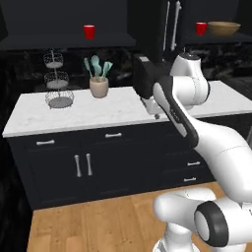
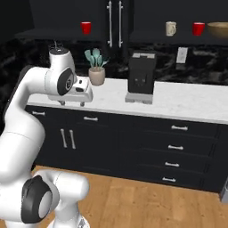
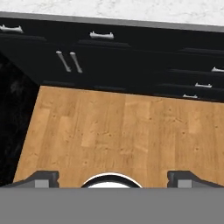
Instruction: Gather all objects into one cabinet and sort the glasses and bowls to opposite sides.
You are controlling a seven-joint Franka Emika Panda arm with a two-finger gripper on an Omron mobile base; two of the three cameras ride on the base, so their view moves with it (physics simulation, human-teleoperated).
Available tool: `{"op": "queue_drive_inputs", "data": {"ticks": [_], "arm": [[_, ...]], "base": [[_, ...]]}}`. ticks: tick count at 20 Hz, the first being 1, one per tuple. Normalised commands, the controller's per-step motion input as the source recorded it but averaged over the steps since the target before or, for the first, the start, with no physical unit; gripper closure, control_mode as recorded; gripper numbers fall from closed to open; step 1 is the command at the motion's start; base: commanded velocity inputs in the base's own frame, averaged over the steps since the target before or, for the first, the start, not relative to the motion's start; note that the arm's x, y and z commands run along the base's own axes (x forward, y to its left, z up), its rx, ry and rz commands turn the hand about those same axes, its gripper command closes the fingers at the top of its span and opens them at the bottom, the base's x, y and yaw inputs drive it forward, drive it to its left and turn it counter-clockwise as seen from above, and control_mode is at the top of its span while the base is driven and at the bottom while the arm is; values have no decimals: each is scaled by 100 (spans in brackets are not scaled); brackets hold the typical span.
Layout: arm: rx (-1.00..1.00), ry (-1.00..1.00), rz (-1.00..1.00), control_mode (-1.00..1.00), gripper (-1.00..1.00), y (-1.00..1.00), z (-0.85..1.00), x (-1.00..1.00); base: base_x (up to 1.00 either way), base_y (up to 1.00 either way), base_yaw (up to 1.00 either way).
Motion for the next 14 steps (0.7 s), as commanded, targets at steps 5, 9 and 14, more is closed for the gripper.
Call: {"op": "queue_drive_inputs", "data": {"ticks": [5,9,14], "arm": [[0,0,0,100,-100,0,0,0],[0,0,0,100,-100,0,0,0],[0,0,0,100,-100,0,0,0]], "base": [[39,71,0],[88,61,0],[100,43,0]]}}
